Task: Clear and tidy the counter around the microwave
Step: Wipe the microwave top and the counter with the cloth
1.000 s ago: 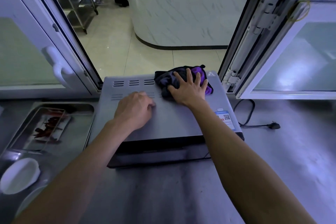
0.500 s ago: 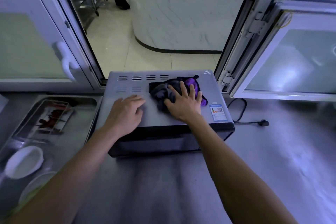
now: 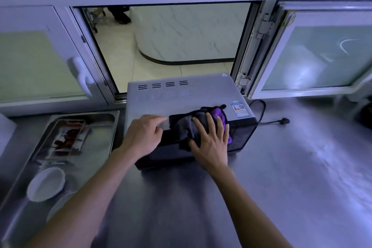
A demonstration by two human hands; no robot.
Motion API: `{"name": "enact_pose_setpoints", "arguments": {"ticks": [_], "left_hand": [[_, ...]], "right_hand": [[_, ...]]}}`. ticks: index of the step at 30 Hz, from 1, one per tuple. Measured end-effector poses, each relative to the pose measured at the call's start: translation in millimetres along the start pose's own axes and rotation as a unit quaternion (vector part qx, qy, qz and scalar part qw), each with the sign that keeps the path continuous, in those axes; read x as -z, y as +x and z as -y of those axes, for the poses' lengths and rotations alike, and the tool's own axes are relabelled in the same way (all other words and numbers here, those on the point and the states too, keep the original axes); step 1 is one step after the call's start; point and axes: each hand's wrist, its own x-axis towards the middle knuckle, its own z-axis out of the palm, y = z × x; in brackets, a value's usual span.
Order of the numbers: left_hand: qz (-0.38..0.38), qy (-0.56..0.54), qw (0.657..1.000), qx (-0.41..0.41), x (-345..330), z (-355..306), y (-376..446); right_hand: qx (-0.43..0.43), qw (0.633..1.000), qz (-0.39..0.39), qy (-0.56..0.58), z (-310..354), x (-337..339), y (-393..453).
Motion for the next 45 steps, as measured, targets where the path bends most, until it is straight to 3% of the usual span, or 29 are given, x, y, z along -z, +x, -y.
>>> {"name": "enact_pose_setpoints", "arguments": {"ticks": [7, 13, 22, 30, 39, 45], "left_hand": [[0.041, 0.059, 0.995, -0.072, 1, 11, -4], [0.070, 0.077, 0.986, -0.133, -9, 3, 8], [0.079, 0.110, 0.970, -0.200, -38, -42, 36], [0.085, 0.124, 0.960, -0.236, -72, -97, 74], [0.058, 0.110, 0.965, -0.230, -92, -129, 79], [0.068, 0.125, 0.966, -0.217, -93, -129, 78]], "right_hand": [[-0.113, 0.979, -0.127, 0.112, 20, -34, -22], [-0.187, 0.931, -0.186, 0.253, 28, -67, -31], [-0.266, 0.831, -0.211, 0.440, 17, -62, -8], [-0.316, 0.753, -0.251, 0.519, -39, -45, 11], [-0.346, 0.722, -0.266, 0.537, -90, -53, 25], [-0.365, 0.687, -0.263, 0.571, -79, -47, 26]]}}
